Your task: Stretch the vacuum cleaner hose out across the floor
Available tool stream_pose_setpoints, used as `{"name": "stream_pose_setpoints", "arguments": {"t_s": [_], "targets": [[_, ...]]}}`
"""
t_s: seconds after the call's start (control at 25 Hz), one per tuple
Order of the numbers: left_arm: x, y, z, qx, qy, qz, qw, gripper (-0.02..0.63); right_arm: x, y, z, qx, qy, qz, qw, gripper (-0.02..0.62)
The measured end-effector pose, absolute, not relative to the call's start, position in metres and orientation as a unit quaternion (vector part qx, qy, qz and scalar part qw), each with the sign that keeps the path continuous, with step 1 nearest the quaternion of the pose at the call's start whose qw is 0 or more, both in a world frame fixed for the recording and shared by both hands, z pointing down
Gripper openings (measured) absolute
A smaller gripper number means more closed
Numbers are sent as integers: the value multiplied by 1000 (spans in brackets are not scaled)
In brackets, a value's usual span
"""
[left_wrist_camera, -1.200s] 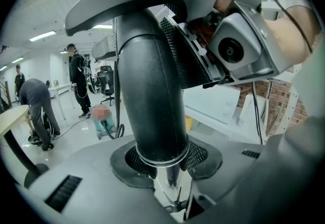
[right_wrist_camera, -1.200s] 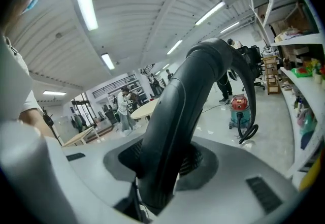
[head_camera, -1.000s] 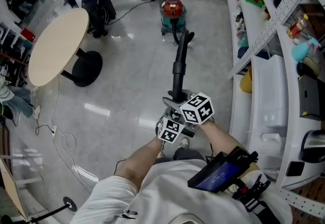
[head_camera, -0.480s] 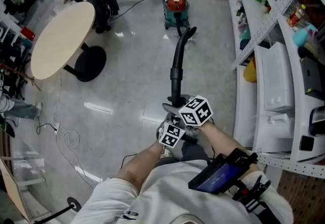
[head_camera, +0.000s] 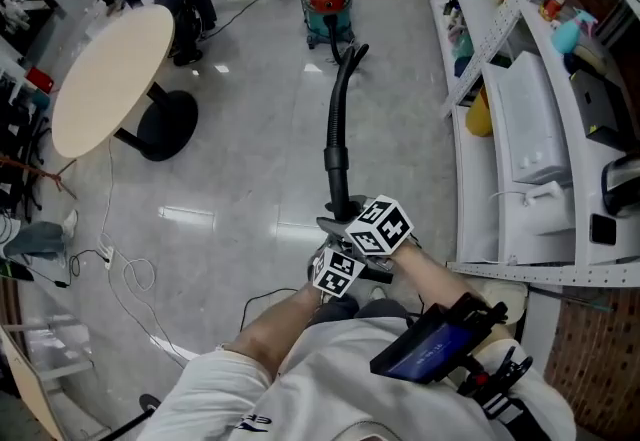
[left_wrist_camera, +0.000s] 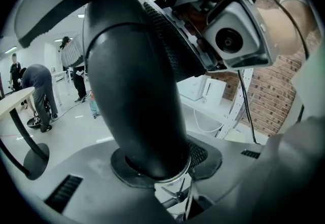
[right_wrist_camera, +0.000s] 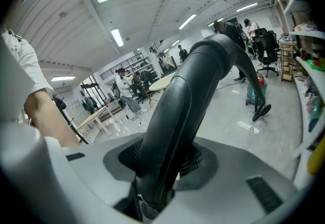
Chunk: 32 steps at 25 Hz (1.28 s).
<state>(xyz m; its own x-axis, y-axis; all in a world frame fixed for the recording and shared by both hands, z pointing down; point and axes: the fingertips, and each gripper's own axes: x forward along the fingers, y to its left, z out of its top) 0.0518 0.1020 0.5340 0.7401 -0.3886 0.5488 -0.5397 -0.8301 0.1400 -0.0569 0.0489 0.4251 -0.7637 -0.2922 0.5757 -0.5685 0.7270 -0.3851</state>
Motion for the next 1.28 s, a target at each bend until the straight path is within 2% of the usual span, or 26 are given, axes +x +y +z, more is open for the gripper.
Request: {"name": "stream_pose_setpoints", "arguments": {"t_s": [0.52, 0.84, 1.28], "targets": [[64, 222, 549, 889, -327, 265, 181, 124, -52, 188, 436, 152, -918, 261, 256, 146], [43, 287, 557, 871, -351, 273, 210, 124, -75, 256, 442, 106, -921, 270, 260, 146], [48, 346, 572, 899, -283, 286, 173, 124, -63, 304, 454, 179, -912, 266, 257, 146]]}}
